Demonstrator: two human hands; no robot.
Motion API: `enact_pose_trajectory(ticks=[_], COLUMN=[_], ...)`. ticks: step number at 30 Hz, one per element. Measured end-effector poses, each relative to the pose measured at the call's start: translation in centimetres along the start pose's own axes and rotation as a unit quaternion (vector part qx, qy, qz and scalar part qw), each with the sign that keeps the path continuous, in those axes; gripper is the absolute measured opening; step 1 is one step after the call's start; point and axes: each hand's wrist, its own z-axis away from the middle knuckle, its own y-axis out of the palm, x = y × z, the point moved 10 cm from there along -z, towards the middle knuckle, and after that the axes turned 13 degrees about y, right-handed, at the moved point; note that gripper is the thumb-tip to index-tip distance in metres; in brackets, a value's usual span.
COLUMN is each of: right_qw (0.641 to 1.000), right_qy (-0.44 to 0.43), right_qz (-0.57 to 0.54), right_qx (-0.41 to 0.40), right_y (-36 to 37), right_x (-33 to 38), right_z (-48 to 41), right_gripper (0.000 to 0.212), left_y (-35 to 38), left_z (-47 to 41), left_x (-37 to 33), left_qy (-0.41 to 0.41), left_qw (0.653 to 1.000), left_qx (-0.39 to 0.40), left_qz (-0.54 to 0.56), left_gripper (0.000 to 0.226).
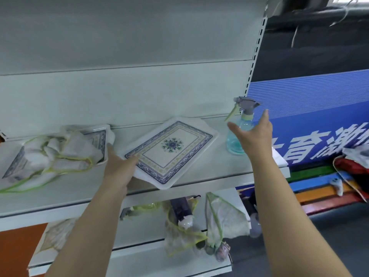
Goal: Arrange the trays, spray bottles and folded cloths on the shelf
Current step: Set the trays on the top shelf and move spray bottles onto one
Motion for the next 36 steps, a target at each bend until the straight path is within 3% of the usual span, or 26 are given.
enact_pose_trajectory(ticks=[4,8,11,15,18,22,31,36], right_qw=[0.999,0.999,0.994,0.989,0.982,0.973,0.963,0.973], right_qy=[-0.013,-0.047,-0.098,-0.148,-0.181,-0.192,-0.162,-0.149], right_qz=[0.025,-0.003,-0.025,-0.016,-0.003,-0.002,0.002,-0.009], right_qx=[0.027,-0.006,-0.031,0.013,0.062,0.124,0.214,0.175], right_y=[2.0,1.4,0.2,1.8,4.9,9.0,17.2,18.0], right_x=[0.1,1.2,3.7,6.8,8.0,9.3,10.2,8.7], right_z=[-1.2,-0.9,-0.2,1.4,3.1,4.3,4.6,5.0], right_gripper=[0.095,0.069,0.062,0.056,0.057,0.059,0.067,0.088], left_y=[0.9,2.1,3.2,6.0,8.0,9.4,11.7,11.0], left_z=[0.9,0.4,-1.3,-3.7,-5.5,-7.1,-7.8,-7.4], left_x=[-1.9,-1.9,-1.9,-2.2,-2.7,-3.2,-4.3,-4.2], left_qy=[0.106,0.125,0.138,0.181,0.217,0.226,0.188,0.192], left_qw=[0.993,0.984,0.976,0.955,0.933,0.923,0.952,0.947], left_qx=[-0.015,-0.007,0.019,0.073,0.122,0.13,0.115,0.118], left_qz=[-0.045,-0.13,-0.165,-0.223,-0.261,-0.285,-0.212,-0.228], left_gripper=[0.093,0.087,0.083,0.072,0.07,0.074,0.075,0.062])
